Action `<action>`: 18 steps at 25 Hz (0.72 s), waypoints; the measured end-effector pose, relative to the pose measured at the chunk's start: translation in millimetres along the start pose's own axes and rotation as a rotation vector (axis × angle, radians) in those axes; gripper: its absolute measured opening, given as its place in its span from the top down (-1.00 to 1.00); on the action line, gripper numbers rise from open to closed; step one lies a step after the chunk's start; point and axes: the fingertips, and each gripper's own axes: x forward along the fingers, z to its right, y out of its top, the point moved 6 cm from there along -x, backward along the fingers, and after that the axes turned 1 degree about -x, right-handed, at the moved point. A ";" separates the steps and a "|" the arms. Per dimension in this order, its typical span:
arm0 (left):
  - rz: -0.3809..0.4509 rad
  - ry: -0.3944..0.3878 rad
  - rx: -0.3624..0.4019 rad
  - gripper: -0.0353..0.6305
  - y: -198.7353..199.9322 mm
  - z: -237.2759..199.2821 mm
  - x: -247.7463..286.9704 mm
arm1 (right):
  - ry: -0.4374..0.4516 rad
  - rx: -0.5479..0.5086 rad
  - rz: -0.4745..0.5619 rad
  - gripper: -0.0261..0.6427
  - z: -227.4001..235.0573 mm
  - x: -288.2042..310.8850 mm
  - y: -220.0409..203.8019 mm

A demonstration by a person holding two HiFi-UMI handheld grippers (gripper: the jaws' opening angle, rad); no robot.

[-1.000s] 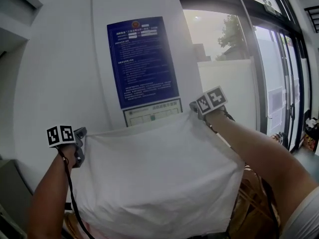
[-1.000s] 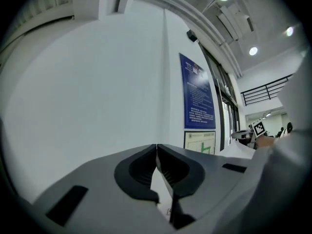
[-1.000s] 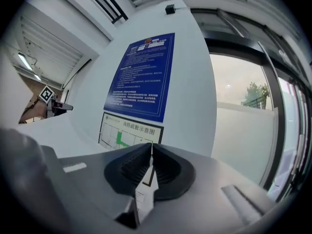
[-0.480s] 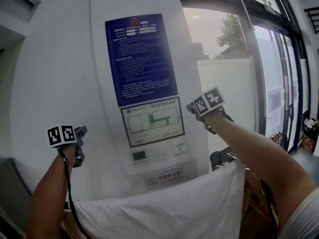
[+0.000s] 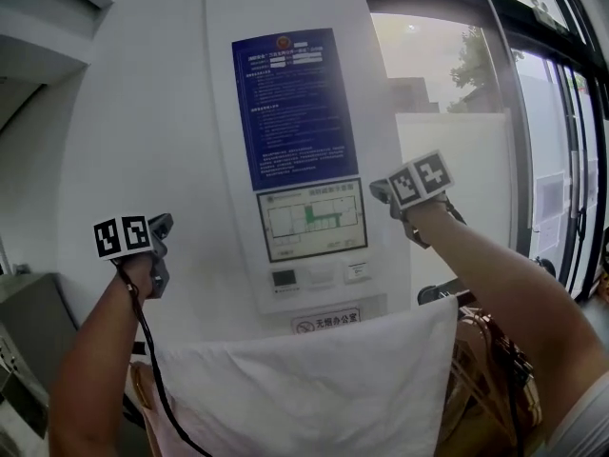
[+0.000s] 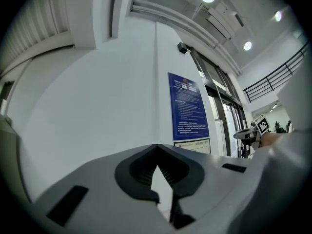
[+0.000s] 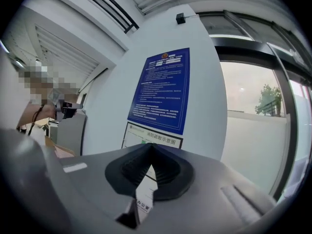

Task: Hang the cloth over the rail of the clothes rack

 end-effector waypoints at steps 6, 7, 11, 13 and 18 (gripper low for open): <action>-0.005 0.026 0.021 0.88 -14.3 33.9 -75.0 | 0.064 0.010 0.001 0.92 -26.2 -54.5 -8.1; -0.020 0.018 0.021 0.88 -19.8 40.2 -84.7 | 0.065 0.016 -0.001 0.92 -30.1 -64.4 -11.5; -0.048 -0.026 0.031 0.88 -37.1 61.1 -123.6 | 0.057 0.035 -0.017 0.92 -48.9 -107.0 -31.2; -0.044 -0.045 0.025 0.88 -45.3 66.4 -139.4 | 0.035 0.051 -0.025 0.92 -56.5 -130.6 -41.9; -0.068 -0.089 0.045 0.88 -71.7 68.8 -174.4 | -0.047 0.016 -0.058 0.92 -87.4 -181.7 -72.9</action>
